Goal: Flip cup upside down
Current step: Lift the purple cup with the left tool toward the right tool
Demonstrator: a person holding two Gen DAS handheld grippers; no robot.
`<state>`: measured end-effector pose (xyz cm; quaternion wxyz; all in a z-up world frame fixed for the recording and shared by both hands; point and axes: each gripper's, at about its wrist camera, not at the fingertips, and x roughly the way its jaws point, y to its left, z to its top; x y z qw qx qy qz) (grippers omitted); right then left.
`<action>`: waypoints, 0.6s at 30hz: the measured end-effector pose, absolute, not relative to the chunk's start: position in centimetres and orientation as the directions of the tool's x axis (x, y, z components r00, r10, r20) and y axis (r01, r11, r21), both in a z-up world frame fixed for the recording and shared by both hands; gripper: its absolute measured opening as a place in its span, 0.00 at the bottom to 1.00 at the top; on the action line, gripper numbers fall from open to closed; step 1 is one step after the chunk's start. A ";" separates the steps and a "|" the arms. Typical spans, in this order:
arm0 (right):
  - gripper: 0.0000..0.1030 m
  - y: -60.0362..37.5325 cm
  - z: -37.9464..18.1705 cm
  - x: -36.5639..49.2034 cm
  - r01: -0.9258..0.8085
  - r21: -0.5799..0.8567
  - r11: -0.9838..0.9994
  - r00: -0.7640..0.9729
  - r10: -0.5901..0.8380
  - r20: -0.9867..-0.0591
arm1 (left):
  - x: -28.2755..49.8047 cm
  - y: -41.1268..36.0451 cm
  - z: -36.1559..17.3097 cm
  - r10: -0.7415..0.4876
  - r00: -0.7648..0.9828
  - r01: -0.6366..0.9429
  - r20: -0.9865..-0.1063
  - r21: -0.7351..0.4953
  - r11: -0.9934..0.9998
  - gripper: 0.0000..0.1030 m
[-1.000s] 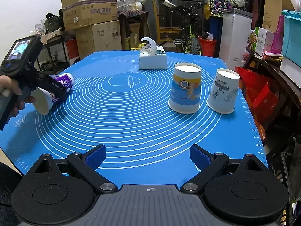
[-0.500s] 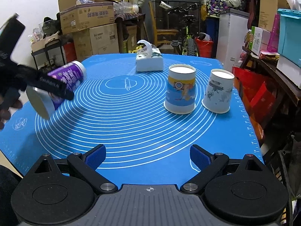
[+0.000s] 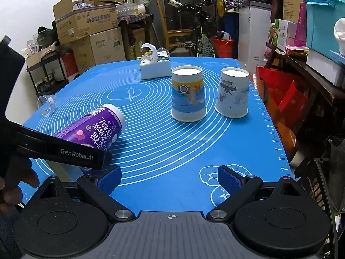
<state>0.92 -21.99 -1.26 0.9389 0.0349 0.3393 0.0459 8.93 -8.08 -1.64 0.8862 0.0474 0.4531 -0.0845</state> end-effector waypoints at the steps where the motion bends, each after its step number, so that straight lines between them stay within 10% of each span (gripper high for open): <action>1: 0.93 -22.0 -1.2 0.9 -0.062 0.098 0.993 0.766 0.110 -0.633 | 8.8 -8.0 -1.6 -0.104 0.575 0.189 -0.812 0.008 0.982 0.73; 18: 0.93 -21.9 -0.9 0.6 -0.063 0.089 0.994 0.772 0.105 -0.627 | 8.1 -7.3 -0.8 -0.072 0.606 0.176 -0.792 0.046 0.983 0.87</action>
